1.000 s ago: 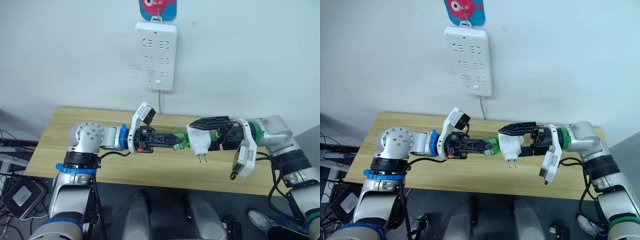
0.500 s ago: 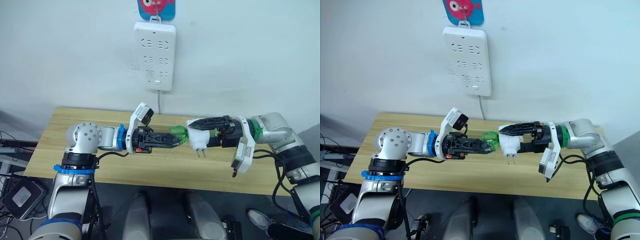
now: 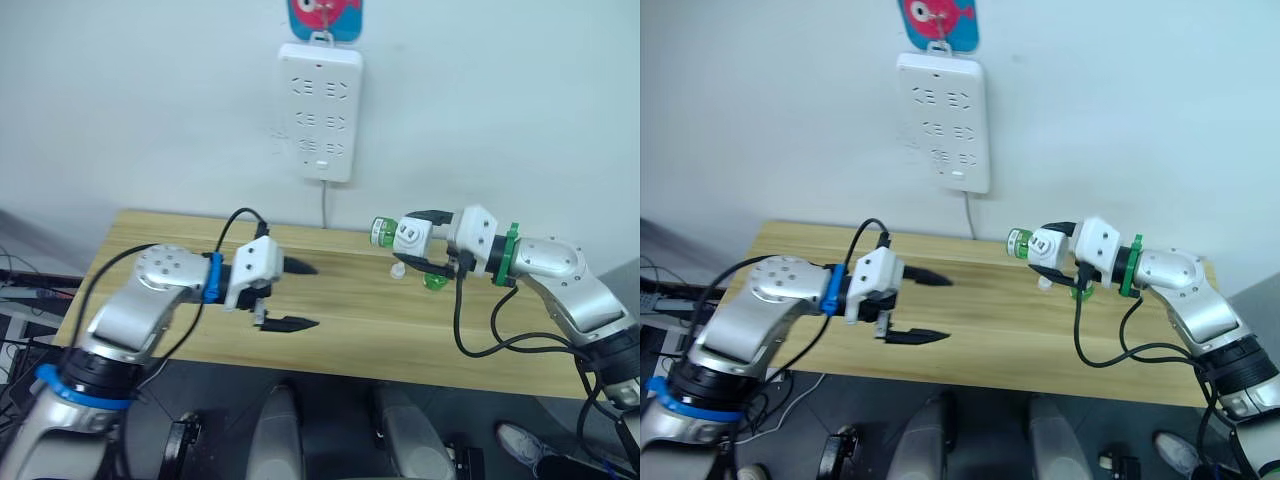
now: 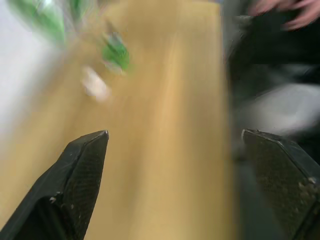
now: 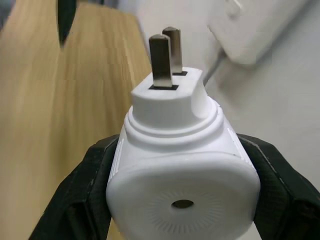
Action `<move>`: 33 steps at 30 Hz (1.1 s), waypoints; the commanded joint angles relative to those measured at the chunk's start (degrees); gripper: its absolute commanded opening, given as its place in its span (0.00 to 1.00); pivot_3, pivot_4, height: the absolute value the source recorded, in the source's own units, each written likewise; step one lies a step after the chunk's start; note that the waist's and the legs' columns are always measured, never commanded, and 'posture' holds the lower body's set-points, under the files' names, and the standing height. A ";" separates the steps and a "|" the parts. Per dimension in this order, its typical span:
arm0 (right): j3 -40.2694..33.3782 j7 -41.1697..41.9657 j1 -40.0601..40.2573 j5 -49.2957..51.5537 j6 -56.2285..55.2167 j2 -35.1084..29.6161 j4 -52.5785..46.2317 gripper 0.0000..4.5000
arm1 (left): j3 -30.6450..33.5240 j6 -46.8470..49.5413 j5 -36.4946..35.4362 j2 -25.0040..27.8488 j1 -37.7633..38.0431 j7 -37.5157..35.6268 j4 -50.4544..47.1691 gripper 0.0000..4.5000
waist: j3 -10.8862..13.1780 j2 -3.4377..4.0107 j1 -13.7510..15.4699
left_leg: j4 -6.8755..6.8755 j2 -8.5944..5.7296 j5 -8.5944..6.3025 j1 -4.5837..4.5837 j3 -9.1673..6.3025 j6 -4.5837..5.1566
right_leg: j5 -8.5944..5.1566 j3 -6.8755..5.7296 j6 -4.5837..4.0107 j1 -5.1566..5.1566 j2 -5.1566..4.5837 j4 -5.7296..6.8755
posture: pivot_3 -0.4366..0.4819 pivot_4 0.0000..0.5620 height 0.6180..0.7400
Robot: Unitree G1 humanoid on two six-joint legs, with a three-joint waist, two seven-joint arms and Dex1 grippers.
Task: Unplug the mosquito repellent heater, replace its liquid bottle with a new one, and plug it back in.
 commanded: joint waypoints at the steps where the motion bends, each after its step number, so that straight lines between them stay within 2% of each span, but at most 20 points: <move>1: -8.60 -13.88 -3.36 18.87 29.06 3.29 -3.57 0.68 | -0.07 -20.84 13.81 -2.32 -1.89 10.58 4.90 1.00 | -0.01 -0.04 0.23 | 0.02 -0.03 0.04 -0.03 0.03 0.07 | 0.02 0.05 0.03 0.00 0.00 -0.05 | 0.43 0.54 1.00; 3: -11.36 -18.68 -4.97 22.31 37.43 5.39 -3.06 0.68 | -2.29 -28.04 21.51 -3.30 -3.16 15.43 7.89 1.00 | -0.01 -0.04 0.26 | 0.01 -0.13 0.13 -0.06 0.09 0.21 | 0.05 0.15 0.10 -0.01 -0.04 -0.12 | 0.43 0.54 1.00; 5: -14.84 -24.64 -6.04 25.06 43.66 8.33 -2.01 0.68 | -4.12 -31.15 27.19 -4.19 -4.33 19.04 10.35 1.00 | -0.01 -0.04 0.31 | -0.04 -0.28 0.16 -0.10 0.12 0.28 | 0.07 0.18 0.22 -0.05 -0.14 -0.15 | 0.43 0.54 1.00; 7: -17.57 -28.35 -7.09 27.43 48.42 10.72 -1.22 0.68 | -4.75 -31.07 29.87 -5.94 -5.56 21.89 11.58 1.00 | -0.01 -0.03 0.28 | -0.05 -0.35 0.15 -0.30 0.11 0.33 | 0.12 0.19 0.32 -0.22 -0.18 -0.16 | 0.42 0.54 1.00; 11: -23.18 -36.74 -8.57 31.89 55.49 16.32 0.11 0.68 | -7.38 -30.25 33.87 -8.33 -7.97 23.17 13.39 1.00 | -0.01 -0.03 0.30 | -0.03 -0.39 0.19 -1.06 -0.01 0.41 | 0.21 0.03 0.38 -0.93 -0.18 0.00 | 0.42 0.54 1.00; 21: -29.15 -47.40 -9.57 38.48 63.39 23.11 -1.59 0.68 | -10.27 -27.30 37.10 -11.45 -9.61 24.32 15.52 1.00 | -0.01 -0.03 -0.36 | -0.13 -0.41 0.18 -1.05 -0.04 0.44 | 0.20 -0.02 0.37 -0.93 -0.19 -0.03 | 0.41 0.54 1.00; 32: -29.03 -54.51 -9.05 45.11 63.27 24.17 -1.64 0.68 | -12.00 -23.86 39.03 -15.42 -11.63 24.75 15.79 1.00 | -0.01 -0.03 -0.81 | -0.16 -0.50 0.21 -1.05 -0.07 0.49 | 0.19 -0.04 0.39 -0.92 -0.25 -0.02 | 0.40 0.53 1.00; 33: -28.82 -55.01 -9.07 45.74 62.99 24.04 -1.60 0.68 | -12.11 -23.58 38.92 -15.63 -11.54 24.57 15.51 0.96 | -0.01 -0.03 -0.83 | -0.17 -0.50 0.21 -1.05 -0.07 0.49 | 0.19 -0.04 0.39 -0.92 -0.25 -0.02 | 0.40 0.52 1.00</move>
